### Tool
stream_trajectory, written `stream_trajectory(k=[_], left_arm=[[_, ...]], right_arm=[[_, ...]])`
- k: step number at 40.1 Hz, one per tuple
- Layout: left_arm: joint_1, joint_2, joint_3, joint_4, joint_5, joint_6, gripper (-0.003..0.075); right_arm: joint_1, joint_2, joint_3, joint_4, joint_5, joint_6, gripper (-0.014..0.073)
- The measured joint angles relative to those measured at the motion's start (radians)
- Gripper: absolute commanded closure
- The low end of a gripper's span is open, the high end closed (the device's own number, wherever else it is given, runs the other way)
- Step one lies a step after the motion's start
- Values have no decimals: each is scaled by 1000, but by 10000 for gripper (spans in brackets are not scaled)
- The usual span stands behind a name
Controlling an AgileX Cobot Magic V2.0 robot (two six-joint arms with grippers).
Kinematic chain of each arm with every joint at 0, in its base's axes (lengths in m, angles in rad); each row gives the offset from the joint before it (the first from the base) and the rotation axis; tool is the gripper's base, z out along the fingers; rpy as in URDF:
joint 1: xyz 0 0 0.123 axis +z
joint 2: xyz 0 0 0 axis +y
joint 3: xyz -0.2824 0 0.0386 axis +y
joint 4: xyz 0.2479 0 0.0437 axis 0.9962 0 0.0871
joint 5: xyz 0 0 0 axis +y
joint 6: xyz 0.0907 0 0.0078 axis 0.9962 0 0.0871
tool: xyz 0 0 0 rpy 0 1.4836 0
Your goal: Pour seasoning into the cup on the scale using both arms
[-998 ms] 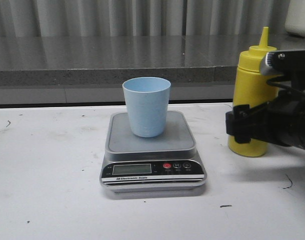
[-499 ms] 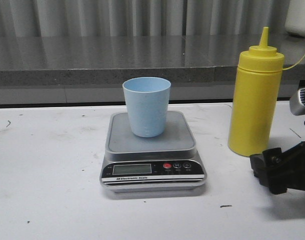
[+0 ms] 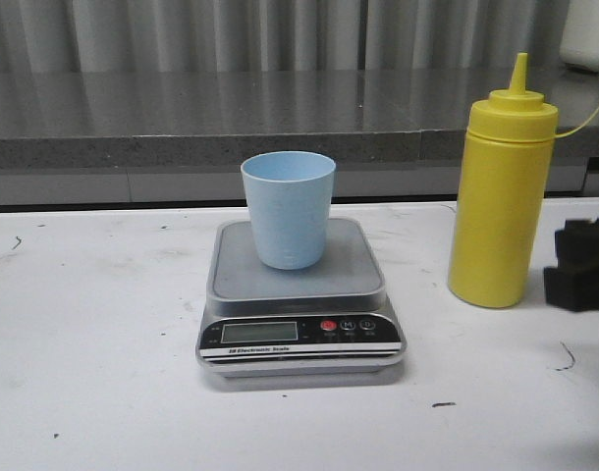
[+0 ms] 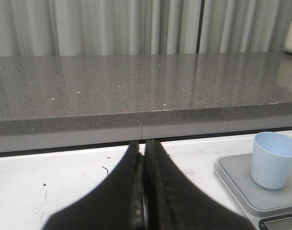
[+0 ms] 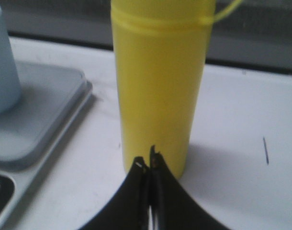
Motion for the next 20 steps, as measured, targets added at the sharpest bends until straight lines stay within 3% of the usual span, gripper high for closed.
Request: stream_trajectory(k=[20], left_arm=[[0, 0, 0, 0, 0, 0, 740]], right_arm=[[0, -677, -18, -4, 53, 0, 664]])
